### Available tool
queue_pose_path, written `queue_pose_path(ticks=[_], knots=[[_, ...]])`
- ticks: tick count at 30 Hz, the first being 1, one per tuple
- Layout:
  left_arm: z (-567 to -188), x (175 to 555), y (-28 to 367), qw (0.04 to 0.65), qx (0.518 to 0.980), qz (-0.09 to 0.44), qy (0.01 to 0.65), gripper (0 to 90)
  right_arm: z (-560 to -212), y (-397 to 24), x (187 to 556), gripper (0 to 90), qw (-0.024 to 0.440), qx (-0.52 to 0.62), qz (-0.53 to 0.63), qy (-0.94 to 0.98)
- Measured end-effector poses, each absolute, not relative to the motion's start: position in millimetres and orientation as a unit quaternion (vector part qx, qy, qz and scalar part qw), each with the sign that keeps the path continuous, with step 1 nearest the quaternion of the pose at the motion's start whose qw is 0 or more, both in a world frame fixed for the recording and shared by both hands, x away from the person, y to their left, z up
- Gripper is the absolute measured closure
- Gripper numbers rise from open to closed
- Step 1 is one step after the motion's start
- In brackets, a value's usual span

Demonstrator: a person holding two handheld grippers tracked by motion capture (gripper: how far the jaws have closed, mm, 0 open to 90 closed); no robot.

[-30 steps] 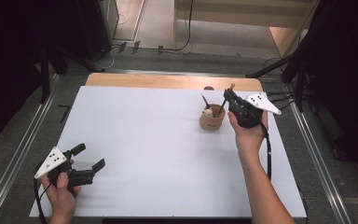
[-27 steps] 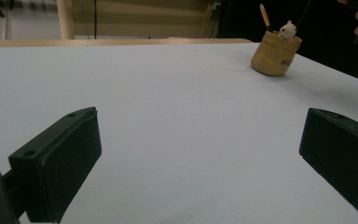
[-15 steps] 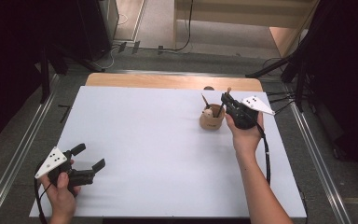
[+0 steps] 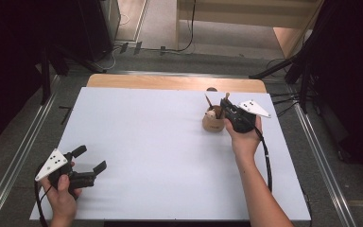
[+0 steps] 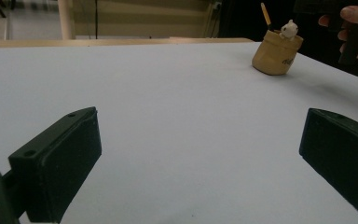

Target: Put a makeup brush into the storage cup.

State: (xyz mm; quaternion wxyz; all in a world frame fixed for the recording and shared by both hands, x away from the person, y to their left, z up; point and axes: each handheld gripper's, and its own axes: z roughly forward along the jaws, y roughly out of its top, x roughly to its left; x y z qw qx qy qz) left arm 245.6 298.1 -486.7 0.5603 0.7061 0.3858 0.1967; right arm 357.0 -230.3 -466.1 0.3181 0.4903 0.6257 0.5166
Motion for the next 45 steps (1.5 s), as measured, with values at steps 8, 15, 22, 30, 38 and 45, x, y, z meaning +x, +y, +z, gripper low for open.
queue_pose_path(ticks=[8, 15, 22, 30, 38, 45], knots=[[-487, 246, 297, 0.561, 0.706, 0.196, 0.386, 0.0, -475, -230, 357, 84.8, 0.315, 0.494, 0.509, 0.630], [-487, 246, 298, 0.561, 0.706, 0.197, 0.386, 0.0, -473, -232, 357, 72.1, 0.315, 0.497, 0.508, 0.629], [-487, 246, 298, 0.561, 0.705, 0.196, 0.386, 0.0, -471, -235, 356, 61.5, 0.314, 0.501, 0.513, 0.623], [-487, 246, 298, 0.562, 0.706, 0.196, 0.385, 0.0, -467, -239, 353, 58.0, 0.318, 0.502, 0.508, 0.623], [-487, 246, 298, 0.563, 0.705, 0.197, 0.384, 0.0, -463, -241, 345, 51.9, 0.324, 0.495, 0.517, 0.618], [-486, 245, 297, 0.563, 0.706, 0.197, 0.382, 0.0, -463, -247, 335, 40.9, 0.313, 0.501, 0.521, 0.616]])
